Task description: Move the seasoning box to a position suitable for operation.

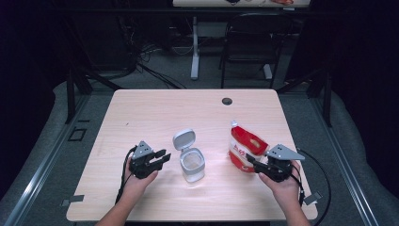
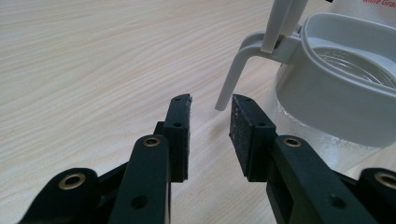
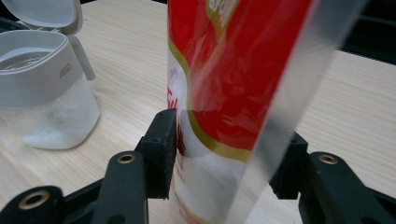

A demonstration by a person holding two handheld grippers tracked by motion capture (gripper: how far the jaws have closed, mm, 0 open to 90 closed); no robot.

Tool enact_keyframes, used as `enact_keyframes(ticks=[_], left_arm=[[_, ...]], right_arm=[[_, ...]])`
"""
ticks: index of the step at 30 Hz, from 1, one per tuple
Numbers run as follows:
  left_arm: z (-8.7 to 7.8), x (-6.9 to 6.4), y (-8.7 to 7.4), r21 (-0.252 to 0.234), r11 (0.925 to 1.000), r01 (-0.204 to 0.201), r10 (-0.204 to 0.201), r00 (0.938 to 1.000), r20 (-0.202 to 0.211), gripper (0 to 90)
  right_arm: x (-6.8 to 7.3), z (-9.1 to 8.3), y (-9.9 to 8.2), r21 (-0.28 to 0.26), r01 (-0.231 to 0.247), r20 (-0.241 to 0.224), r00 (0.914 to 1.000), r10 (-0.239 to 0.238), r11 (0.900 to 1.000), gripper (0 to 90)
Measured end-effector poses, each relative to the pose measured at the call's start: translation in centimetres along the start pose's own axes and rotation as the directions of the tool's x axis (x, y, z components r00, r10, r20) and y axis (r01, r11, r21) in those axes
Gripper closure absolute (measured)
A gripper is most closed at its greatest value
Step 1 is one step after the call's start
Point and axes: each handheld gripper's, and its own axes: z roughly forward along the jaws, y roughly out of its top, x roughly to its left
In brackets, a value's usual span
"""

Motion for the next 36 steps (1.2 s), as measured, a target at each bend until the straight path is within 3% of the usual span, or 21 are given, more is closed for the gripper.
enact_keyframes(ticks=[5, 12, 17, 24, 30, 36], left_arm=[[0.0, 0.1, 0.0, -0.007, 0.9999, 0.008, -0.008, 1.0000, 0.002, 68.4], [-0.1, 0.3, -0.1, -0.007, 0.9999, 0.010, -0.010, 1.0000, -0.001, 68.2], [-0.2, 0.6, -0.1, -0.003, 0.9999, 0.014, -0.014, 0.9999, -0.001, 67.8], [-0.2, 1.2, -0.4, -0.014, 0.9994, 0.033, -0.033, 0.9994, 0.009, 67.7], [-0.4, 1.4, -0.5, -0.015, 0.9992, 0.038, -0.038, 0.9992, 0.009, 67.7], [-0.6, 1.1, -0.5, -0.005, 0.9999, 0.014, -0.014, 0.9999, -0.002, 67.6]], right_arm=[[0.4, 0.7, -0.2, 0.003, 0.039, 0.004, 0.9992, -0.039, 0.9992, 49.1], [0.1, 1.2, -1.1, -0.038, -0.024, -0.016, 0.9996, 0.023, 0.9990, 49.2], [0.2, 1.4, -1.3, -0.048, -0.008, -0.008, 0.9999, 0.008, 0.9988, 49.2], [-0.1, 1.8, -2.1, -0.078, -0.057, -0.035, 0.9979, 0.054, 0.9953, 47.6], [0.1, 2.6, -2.5, -0.028, -0.023, -0.021, 0.9995, 0.023, 0.9993, 45.5], [-0.2, 3.0, -3.4, -0.005, -0.062, -0.033, 0.9976, 0.062, 0.9981, 44.9]])
